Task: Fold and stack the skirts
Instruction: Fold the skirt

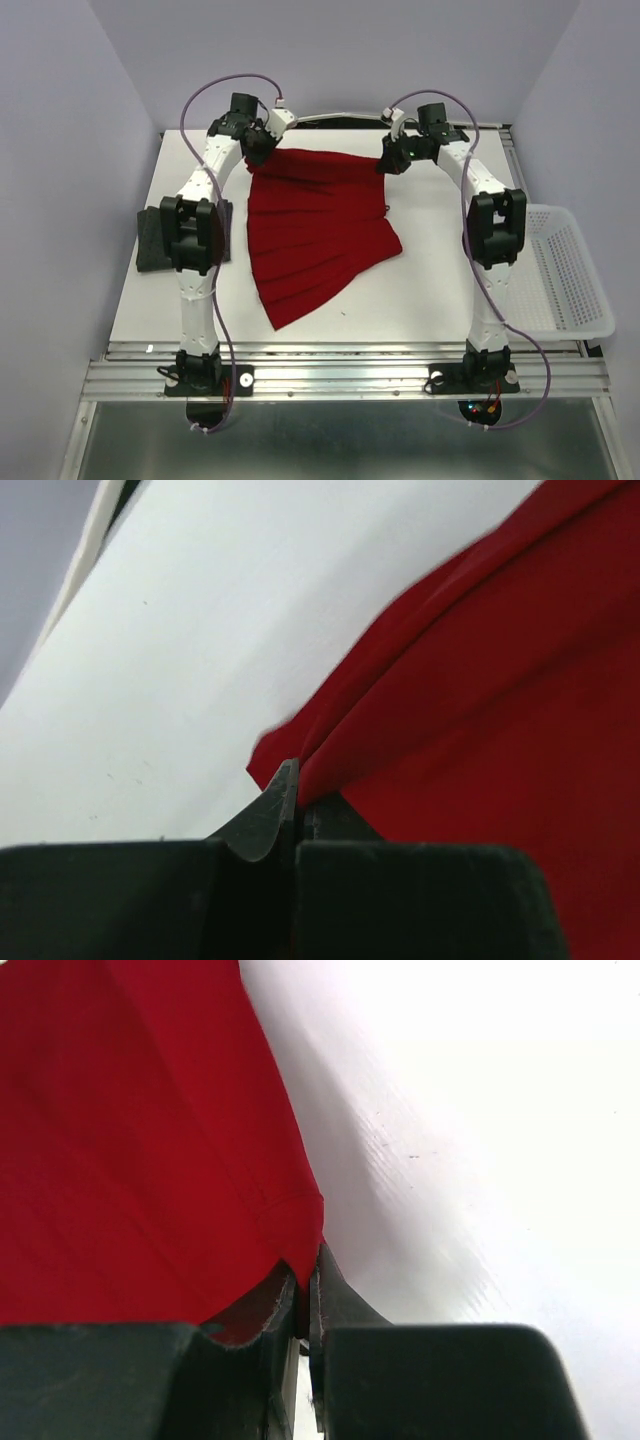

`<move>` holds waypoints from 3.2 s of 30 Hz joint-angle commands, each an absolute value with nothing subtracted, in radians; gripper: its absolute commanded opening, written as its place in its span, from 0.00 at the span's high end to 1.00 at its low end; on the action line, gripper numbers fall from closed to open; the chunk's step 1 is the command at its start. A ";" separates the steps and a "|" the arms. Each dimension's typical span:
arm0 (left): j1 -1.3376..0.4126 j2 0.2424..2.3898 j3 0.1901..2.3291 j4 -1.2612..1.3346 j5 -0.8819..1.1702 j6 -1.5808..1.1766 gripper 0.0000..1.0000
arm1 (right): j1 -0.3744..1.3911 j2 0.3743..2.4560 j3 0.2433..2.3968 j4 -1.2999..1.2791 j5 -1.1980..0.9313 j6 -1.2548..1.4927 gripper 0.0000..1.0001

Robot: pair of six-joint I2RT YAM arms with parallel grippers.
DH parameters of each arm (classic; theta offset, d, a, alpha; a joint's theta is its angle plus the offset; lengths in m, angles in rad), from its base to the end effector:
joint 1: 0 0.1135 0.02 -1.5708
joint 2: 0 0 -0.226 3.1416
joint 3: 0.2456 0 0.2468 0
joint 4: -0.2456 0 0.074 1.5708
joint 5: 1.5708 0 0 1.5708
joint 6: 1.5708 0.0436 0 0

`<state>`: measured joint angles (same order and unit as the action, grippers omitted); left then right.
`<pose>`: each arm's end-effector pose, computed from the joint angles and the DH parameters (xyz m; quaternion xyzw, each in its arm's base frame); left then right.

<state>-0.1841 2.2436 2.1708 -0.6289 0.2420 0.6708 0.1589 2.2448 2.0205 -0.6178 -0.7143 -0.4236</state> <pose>0.4826 -0.1005 0.2576 0.4195 0.7983 -0.0056 0.4320 0.4685 0.1040 0.2156 -0.3707 0.8028 0.2797 0.3740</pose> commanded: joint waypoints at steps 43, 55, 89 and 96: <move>-0.525 1.170 1.006 -0.580 0.318 0.677 0.13 | 0.172 1.399 1.029 -0.481 -0.725 -0.605 0.28; -0.725 1.518 1.074 -0.247 0.233 0.442 0.28 | 0.172 1.468 0.904 -0.451 -0.704 0.047 0.46; -0.759 1.738 1.380 -0.210 0.129 0.149 0.31 | 0.172 1.692 1.146 -0.111 -0.571 0.481 0.46; -0.755 1.835 1.489 -0.183 0.173 0.121 0.34 | 0.172 1.724 0.883 0.291 -0.776 0.768 0.70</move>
<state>-0.7574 1.7855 1.4448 -0.1951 0.1471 0.1555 0.1699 1.6821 1.0218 0.0010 -0.6716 0.5522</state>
